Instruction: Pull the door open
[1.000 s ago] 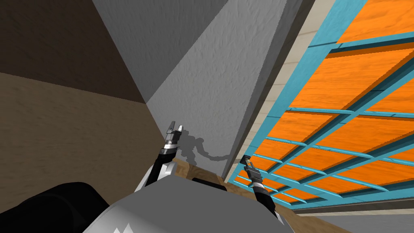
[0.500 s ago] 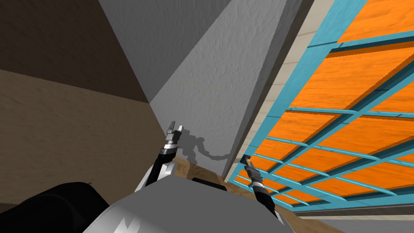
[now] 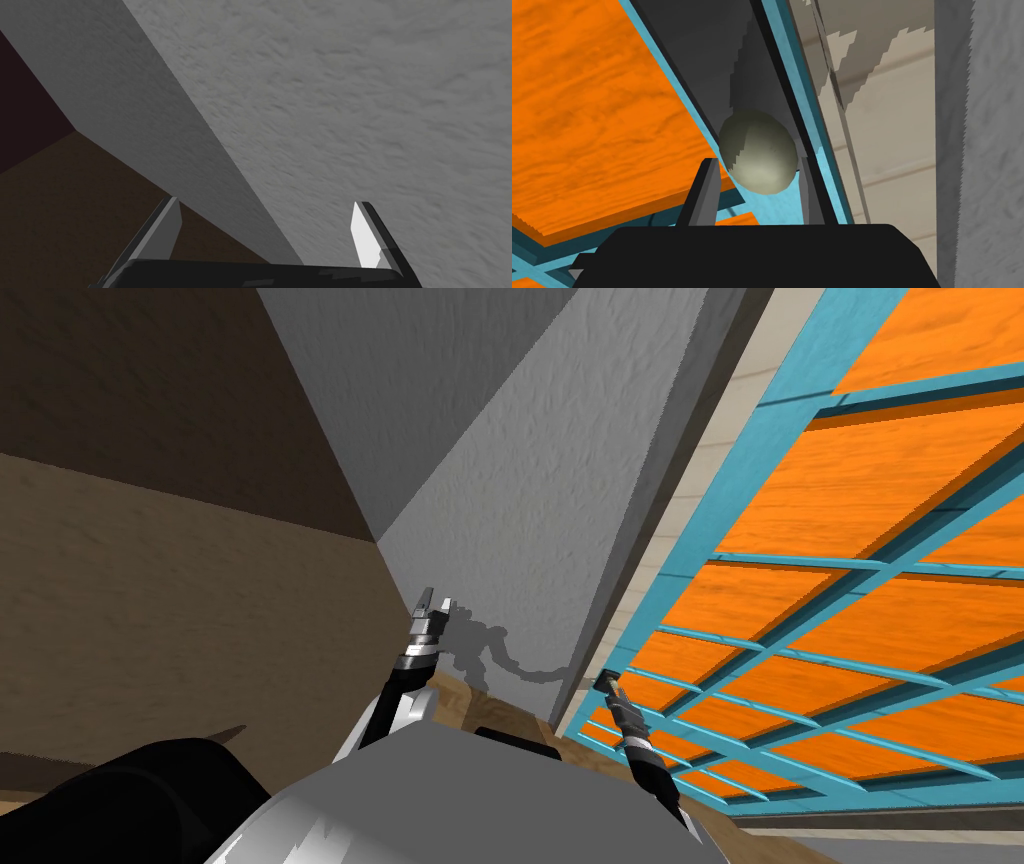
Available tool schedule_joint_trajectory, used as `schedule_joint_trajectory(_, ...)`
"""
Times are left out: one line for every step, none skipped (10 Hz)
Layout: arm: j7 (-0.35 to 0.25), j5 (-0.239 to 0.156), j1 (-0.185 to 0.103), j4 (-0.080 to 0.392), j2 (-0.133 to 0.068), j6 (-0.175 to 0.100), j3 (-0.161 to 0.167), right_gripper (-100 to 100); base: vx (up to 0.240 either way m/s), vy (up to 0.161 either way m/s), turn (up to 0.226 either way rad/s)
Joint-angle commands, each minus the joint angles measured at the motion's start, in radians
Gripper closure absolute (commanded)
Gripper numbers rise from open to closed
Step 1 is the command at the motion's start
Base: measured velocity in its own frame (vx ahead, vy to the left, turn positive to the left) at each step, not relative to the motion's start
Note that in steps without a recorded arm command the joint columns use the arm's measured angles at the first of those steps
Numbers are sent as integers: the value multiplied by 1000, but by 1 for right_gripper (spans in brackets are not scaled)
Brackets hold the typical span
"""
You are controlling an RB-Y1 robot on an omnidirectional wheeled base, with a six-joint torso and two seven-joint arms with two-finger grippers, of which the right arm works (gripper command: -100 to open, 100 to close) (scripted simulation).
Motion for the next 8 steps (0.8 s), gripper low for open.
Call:
schedule_joint_trajectory(-50,-16,-1,1,0,1,9,100,-36,-22,58)
schedule_joint_trajectory(-60,-16,-1,1,0,1,9,100,-27,-17,27)
schedule_joint_trajectory(-98,-30,-2,2,-1,1,15,100,-31,-13,45)
schedule_joint_trajectory(-124,-43,-3,3,-3,2,21,100,-47,-19,78)
schedule_joint_trajectory(-139,-43,-3,3,-3,2,21,100,-40,-12,23)
schedule_joint_trajectory(-175,-56,-4,4,-4,2,27,100,-34,-7,59)
schedule_joint_trajectory(-120,-38,11,2,-9,-10,16,-100,-23,20,-32)
schedule_joint_trajectory(-99,-31,20,0,-12,-18,12,-100,-14,62,-64)
